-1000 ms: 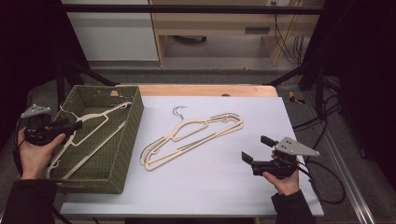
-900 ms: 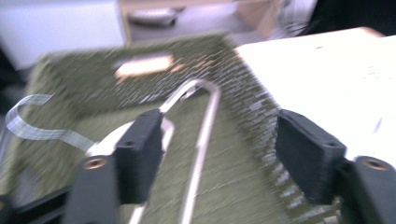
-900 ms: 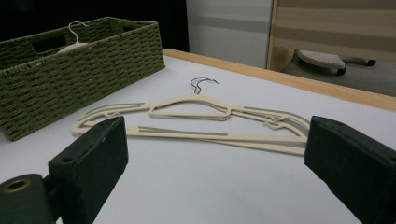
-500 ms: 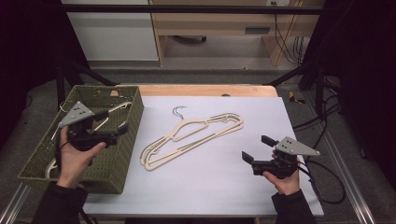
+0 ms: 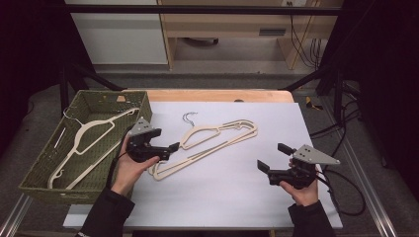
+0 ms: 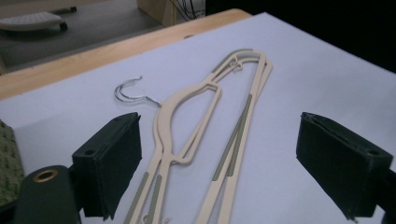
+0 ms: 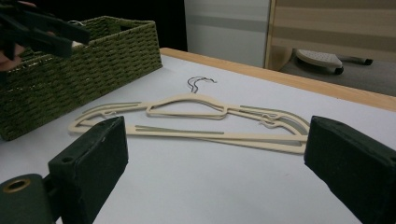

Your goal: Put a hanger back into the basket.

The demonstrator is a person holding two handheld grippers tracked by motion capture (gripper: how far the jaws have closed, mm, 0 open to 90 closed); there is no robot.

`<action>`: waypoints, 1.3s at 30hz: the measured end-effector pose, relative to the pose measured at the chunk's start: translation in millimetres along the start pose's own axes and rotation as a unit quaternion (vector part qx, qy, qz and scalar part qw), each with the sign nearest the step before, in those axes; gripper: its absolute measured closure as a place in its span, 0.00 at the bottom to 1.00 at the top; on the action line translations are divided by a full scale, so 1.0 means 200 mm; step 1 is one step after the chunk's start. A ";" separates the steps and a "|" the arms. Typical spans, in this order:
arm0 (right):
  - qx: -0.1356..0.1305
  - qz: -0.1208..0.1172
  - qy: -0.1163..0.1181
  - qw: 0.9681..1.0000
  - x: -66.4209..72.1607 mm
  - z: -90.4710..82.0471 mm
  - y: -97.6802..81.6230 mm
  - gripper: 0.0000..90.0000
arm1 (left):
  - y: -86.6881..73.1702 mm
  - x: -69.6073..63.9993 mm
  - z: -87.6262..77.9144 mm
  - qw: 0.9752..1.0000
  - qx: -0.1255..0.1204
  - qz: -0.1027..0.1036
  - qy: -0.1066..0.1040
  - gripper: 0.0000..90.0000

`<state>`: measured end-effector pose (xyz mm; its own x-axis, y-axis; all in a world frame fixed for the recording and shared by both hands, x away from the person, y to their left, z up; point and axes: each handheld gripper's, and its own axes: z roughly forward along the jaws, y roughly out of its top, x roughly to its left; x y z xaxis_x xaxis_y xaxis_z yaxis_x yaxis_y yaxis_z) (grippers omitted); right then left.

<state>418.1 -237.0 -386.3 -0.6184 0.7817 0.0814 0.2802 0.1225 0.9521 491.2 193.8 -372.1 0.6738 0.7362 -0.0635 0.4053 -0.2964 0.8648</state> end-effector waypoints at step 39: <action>0.007 -0.004 0.010 1.000 0.02 0.02 -0.01 0.08 | -0.29 0.12 0.45 0.982 0.168 0.005 0.082 0.67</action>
<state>417.9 -231.9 -389.5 -0.6346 0.7688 0.0788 0.2844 0.1376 0.9488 539.1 173.5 -469.0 0.5818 0.8119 0.0487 0.5991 -0.4682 0.6495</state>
